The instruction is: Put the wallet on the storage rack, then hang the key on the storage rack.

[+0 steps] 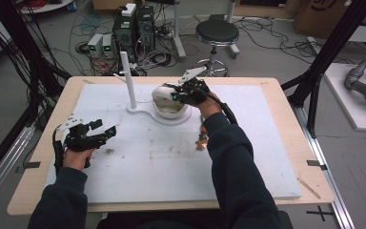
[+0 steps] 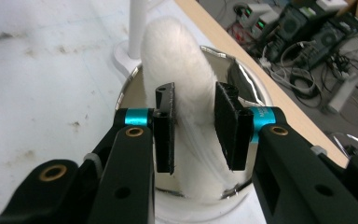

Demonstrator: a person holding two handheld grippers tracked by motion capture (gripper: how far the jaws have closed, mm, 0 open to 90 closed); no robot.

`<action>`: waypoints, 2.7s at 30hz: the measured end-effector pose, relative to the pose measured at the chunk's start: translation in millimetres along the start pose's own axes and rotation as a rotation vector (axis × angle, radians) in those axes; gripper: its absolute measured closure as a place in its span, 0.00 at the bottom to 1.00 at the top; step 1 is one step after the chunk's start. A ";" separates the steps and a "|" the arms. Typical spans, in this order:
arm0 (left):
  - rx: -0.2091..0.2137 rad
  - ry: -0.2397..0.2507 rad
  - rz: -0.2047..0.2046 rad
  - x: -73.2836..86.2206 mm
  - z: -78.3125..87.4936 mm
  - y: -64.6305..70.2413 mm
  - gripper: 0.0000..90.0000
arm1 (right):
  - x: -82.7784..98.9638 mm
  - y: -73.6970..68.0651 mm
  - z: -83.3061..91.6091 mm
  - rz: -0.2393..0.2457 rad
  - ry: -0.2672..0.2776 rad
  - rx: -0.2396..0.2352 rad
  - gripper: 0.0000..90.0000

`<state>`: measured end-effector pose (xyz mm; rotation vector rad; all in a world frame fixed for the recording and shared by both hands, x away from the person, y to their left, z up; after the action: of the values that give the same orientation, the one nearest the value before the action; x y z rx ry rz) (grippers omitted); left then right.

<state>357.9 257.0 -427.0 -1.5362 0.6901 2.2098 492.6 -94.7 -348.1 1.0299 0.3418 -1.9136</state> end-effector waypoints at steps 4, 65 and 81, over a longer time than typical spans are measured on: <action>0.000 -0.001 0.000 0.2 -0.4 -0.3 0.25 | 0.0 1.8 10.9 -0.038 0.029 0.001 0.62; -0.029 -0.001 -0.051 4.0 0.0 13.2 0.27 | 164.7 -19.3 73.7 -0.452 0.023 0.161 0.44; -0.020 -0.031 -0.056 8.7 -5.5 15.1 0.28 | 155.6 -23.0 20.1 -0.514 -0.103 0.172 0.53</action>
<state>350.8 241.7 -433.9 -1.5095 0.6101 2.2002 425.9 -185.5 -459.7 1.0145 0.4173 -2.4837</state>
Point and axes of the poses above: each handheld gripper's, and its own axes: z roughly backward along the jaws, x roughly out of its underside, y roughly to its right, the point moved 2 cm from there along -z, roughly forward along the jaws, and after that the axes turned 4 degrees about -z, right-handed, at the moved point
